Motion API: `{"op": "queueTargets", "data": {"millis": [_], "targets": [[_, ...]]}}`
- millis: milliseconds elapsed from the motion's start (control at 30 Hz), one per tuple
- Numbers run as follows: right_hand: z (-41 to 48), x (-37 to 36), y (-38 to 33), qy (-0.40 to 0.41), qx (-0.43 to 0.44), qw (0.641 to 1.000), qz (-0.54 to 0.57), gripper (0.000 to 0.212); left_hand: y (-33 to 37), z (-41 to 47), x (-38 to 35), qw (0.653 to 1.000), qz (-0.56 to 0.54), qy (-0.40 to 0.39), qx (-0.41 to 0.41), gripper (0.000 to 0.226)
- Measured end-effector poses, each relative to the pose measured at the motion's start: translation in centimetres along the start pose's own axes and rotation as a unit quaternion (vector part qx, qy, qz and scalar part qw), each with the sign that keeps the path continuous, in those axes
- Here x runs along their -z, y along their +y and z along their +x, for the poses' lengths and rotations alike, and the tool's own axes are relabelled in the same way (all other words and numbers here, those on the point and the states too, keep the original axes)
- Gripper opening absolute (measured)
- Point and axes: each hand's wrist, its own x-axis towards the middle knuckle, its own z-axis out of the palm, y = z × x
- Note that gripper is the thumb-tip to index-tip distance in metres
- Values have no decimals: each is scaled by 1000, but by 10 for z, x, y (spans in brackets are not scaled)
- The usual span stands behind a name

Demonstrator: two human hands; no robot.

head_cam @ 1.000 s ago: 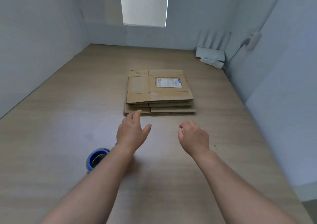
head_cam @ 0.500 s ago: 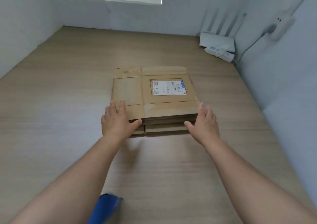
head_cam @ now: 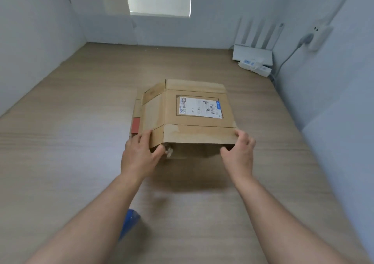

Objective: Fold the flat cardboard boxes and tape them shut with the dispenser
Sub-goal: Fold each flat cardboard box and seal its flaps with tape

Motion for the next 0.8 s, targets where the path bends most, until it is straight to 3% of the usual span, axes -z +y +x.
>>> {"op": "queueTargets", "data": {"millis": [167,233,300,467,800], "targets": [[-21,39,-5,45,-22,987,152,43,21,-53,26,987,-127,96,-19,27],[-29,53,-3,23,-12,993,117,22,36,-74,39,979,-166,121,-7,14],[-40,68,-2,34,43,996,74,14,51,-94,54,974,-172,148,-4,12],[-65,123,-8,119,163,977,67,17,75,-135,86,972,-112,207,25,27],[-93,169,-17,40,208,972,-98,15,81,-186,83,971,-112,206,45,10]]}}
